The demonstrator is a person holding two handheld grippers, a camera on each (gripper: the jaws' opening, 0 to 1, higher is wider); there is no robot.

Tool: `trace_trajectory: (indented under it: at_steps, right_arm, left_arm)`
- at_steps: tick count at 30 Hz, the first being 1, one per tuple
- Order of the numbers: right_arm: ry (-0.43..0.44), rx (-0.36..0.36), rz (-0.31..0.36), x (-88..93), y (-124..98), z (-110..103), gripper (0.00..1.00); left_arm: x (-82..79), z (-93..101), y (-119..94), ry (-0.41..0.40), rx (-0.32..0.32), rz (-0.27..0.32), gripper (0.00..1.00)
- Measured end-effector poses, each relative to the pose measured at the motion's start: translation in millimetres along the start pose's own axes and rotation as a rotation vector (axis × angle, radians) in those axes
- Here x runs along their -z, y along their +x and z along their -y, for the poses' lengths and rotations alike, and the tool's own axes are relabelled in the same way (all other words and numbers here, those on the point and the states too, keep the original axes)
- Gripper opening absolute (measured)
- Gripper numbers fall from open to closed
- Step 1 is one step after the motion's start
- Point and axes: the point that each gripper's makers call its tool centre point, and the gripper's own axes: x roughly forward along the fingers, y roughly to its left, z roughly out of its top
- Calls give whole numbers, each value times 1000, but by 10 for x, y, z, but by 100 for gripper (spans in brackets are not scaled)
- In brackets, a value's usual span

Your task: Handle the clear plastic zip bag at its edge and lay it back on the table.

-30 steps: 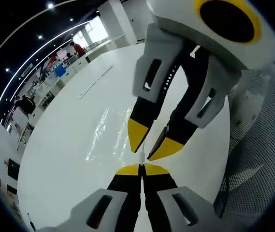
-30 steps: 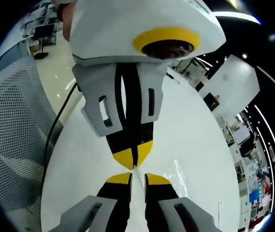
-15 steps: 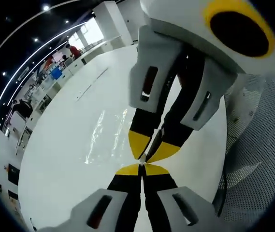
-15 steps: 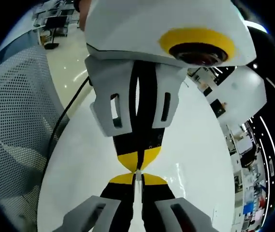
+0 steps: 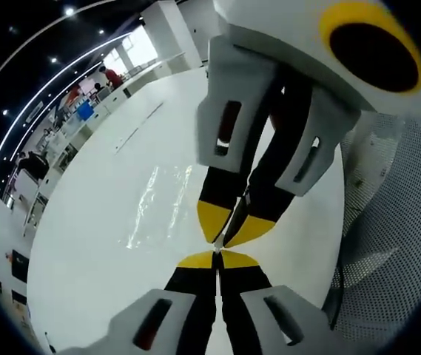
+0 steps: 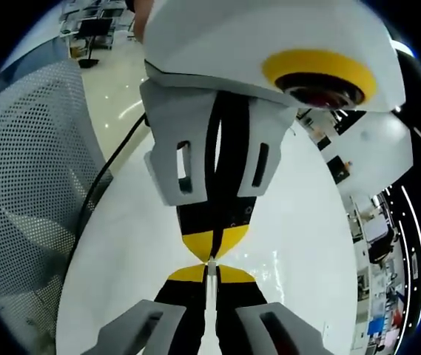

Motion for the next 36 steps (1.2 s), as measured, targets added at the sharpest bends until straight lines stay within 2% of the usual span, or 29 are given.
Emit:
trace_trajectory:
  at_steps: [10,12,13,15,16,18,20,22,26,28,36]
  right_arm:
    - [2,-6,-19,64,-19,-10,0]
    - [14,17,-56,156,-49,21,0]
    - [10,-9,-24,117,-51,-30,0]
    - [19,-18,-26,120,-54,-47,0]
    - [37,-52,-19,105,-41,-106,0]
    - [-4,-26,-29,124,-42,-72,0]
    - [-4,-26,-24,103,-42,-85,0]
    - [-21,-17,-10,51,-34,-80,10]
    - [-21,-21,-3,-25,3,-72,4]
    - [-2,-19,-11,-4,21,-61,0]
    - [20,-43,-3,0,16,-70,0]
  left_arm:
    - [11,1,-5,-9,2,-1,0]
    - [57,-29,-9,-7,-10,-21,0]
    - [37,-26,5,-17,1,0,0]
    - [48,-23,15,-13,5,-5,0]
    - [71,-14,27,2,8,-19,0]
    - [71,-5,51,2,8,-13,0]
    - [64,-6,46,-5,7,-12,0]
    - [60,-11,55,-11,6,-10,0]
    - [11,-3,40,-11,6,-3,0]
    - [26,-18,36,-18,6,-2,0]
    - [29,40,34,-28,21,6,0]
